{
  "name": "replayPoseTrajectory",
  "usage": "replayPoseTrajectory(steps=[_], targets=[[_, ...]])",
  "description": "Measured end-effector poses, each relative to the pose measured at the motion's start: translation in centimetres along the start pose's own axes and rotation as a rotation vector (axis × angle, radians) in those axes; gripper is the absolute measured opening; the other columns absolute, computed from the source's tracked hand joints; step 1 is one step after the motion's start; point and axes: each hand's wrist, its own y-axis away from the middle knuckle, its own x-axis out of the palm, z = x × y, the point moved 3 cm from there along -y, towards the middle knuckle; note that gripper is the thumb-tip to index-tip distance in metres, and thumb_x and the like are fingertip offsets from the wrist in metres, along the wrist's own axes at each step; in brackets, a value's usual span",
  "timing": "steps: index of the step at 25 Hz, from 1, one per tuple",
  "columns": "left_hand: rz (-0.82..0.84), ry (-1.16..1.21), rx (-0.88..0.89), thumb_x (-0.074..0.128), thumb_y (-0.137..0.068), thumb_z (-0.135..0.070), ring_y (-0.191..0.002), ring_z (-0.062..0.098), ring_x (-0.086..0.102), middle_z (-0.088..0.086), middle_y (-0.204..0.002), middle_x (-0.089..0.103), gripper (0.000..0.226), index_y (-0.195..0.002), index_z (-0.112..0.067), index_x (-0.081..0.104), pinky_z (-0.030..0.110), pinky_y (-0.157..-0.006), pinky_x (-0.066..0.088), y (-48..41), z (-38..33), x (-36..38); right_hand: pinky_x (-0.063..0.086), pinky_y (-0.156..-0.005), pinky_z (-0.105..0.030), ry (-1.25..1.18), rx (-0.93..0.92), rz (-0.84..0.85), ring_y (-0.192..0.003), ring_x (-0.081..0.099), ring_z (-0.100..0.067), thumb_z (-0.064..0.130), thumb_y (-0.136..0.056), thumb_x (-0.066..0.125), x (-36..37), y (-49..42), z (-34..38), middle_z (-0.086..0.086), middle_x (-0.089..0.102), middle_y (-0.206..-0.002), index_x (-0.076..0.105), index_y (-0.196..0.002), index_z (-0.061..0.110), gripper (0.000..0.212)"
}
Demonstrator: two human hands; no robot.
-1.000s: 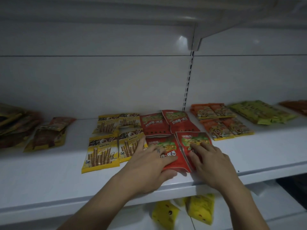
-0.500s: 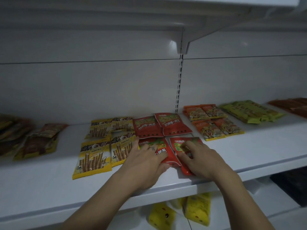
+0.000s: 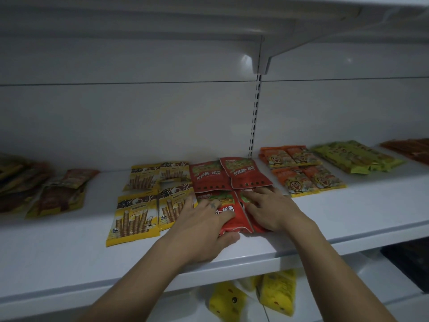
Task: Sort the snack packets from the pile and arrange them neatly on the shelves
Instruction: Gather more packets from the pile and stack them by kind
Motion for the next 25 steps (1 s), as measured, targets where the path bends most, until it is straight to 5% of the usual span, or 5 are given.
replayPoseTrajectory(steps=[5, 10, 19, 25], targets=[[-0.070, 0.032, 0.025, 0.029, -0.099, -0.058, -0.137, 0.021, 0.033, -0.002, -0.147, 0.041, 0.047, -0.142, -0.041, 0.036, 0.051, -0.118, 0.008, 0.1, 0.2, 0.1, 0.039, -0.102, -0.038, -0.082, 0.030, -0.351, -0.122, 0.048, -0.021, 0.054, -0.094, 0.046, -2.5, 3.9, 0.0, 0.006, 0.053, -0.135, 0.059, -0.127, 0.032, 0.041], [-0.129, 0.033, 0.022, 0.030, -0.099, -0.053, -0.124, 0.021, 0.045, -0.003, -0.130, 0.054, 0.039, -0.132, -0.041, 0.047, 0.052, -0.114, 0.016, -0.5, 0.3, 0.5, 0.041, -0.094, -0.030, -0.048, -0.013, -0.224, -0.120, 0.048, -0.013, 0.047, -0.093, 0.053, -1.2, 5.3, 0.4, 0.013, 0.051, -0.135, 0.058, -0.128, 0.035, 0.037], [-0.158, 0.057, 0.026, 0.025, -0.096, -0.066, -0.140, 0.021, 0.029, -0.003, -0.155, 0.033, 0.059, -0.148, -0.039, 0.031, 0.054, -0.117, 0.013, -0.5, 0.3, 0.5, 0.043, -0.093, -0.032, -0.080, -0.079, -0.378, -0.120, 0.052, -0.017, 0.039, -0.093, 0.056, -2.8, 3.4, 2.2, 0.008, 0.057, -0.133, 0.060, -0.129, 0.032, 0.038], [-0.215, 0.079, -0.191, 0.026, -0.097, -0.062, -0.133, 0.023, 0.040, -0.004, -0.144, 0.047, 0.054, -0.144, -0.038, 0.036, 0.049, -0.112, 0.021, 2.4, 7.3, -1.6, 0.044, -0.100, -0.039, -0.041, -0.223, -0.320, -0.124, 0.052, -0.024, 0.048, -0.091, 0.054, -3.7, 0.9, 9.6, 0.002, 0.058, -0.135, 0.053, -0.136, 0.034, 0.047]])
